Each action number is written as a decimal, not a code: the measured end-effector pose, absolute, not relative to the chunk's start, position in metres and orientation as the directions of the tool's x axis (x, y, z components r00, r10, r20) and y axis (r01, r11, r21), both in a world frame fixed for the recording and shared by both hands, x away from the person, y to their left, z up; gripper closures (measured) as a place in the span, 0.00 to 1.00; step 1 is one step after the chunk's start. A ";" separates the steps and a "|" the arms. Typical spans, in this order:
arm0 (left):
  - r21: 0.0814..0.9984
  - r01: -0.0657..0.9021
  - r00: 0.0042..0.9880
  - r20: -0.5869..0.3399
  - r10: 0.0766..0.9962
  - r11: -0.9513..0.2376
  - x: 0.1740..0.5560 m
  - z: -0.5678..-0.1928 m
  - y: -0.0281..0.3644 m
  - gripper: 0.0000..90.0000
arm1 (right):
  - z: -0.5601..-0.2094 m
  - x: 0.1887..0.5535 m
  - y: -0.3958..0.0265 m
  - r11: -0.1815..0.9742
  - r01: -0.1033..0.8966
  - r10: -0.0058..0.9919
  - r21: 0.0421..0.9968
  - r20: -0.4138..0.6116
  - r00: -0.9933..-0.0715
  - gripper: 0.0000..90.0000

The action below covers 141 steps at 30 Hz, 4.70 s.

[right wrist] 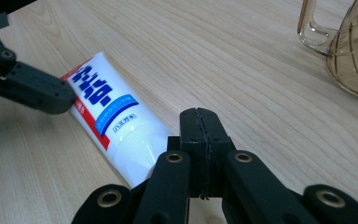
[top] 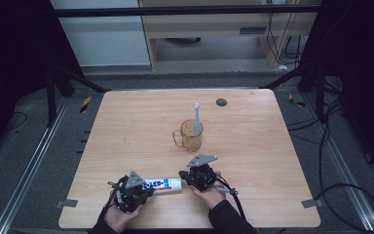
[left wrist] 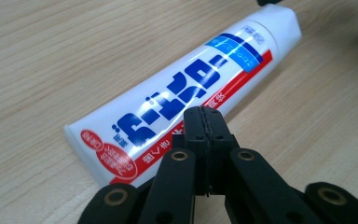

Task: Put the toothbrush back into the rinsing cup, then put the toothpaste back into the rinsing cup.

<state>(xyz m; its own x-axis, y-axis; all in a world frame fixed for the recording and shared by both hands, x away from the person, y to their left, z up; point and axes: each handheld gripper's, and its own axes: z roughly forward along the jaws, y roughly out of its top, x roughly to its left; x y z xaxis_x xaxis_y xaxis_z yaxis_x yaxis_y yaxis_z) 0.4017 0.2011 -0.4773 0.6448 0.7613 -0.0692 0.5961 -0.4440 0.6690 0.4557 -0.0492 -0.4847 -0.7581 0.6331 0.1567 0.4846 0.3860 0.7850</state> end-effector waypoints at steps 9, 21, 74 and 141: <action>0.680 0.606 0.610 -0.063 0.790 -0.413 0.417 -0.479 0.207 1.00 | -0.488 0.448 -0.037 0.411 0.467 0.598 0.783 0.155 -0.786 1.00; 0.695 0.605 0.589 -0.061 0.806 -0.389 0.443 -0.482 0.202 1.00 | -0.495 0.440 -0.027 0.423 0.470 0.568 0.775 0.177 -0.804 1.00; 0.762 0.582 0.550 -0.111 0.828 -0.285 0.457 -0.436 0.218 0.78 | -0.463 0.454 -0.180 0.284 0.493 0.834 0.822 0.042 -0.550 0.59; 0.416 0.780 0.548 -0.095 0.831 -0.467 0.476 -0.472 0.146 0.40 | -0.483 0.468 -0.241 0.272 0.584 0.925 0.765 -0.040 -0.378 0.30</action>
<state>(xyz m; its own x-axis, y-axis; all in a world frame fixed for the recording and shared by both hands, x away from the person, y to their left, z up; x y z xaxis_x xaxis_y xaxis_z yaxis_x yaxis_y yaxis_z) 0.4755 0.1464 -0.4718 0.5478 0.8312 -0.0952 0.7804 -0.4666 0.4163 0.4682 -0.2409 -0.4834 -0.3782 0.9248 -0.0399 0.5837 0.2717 0.7652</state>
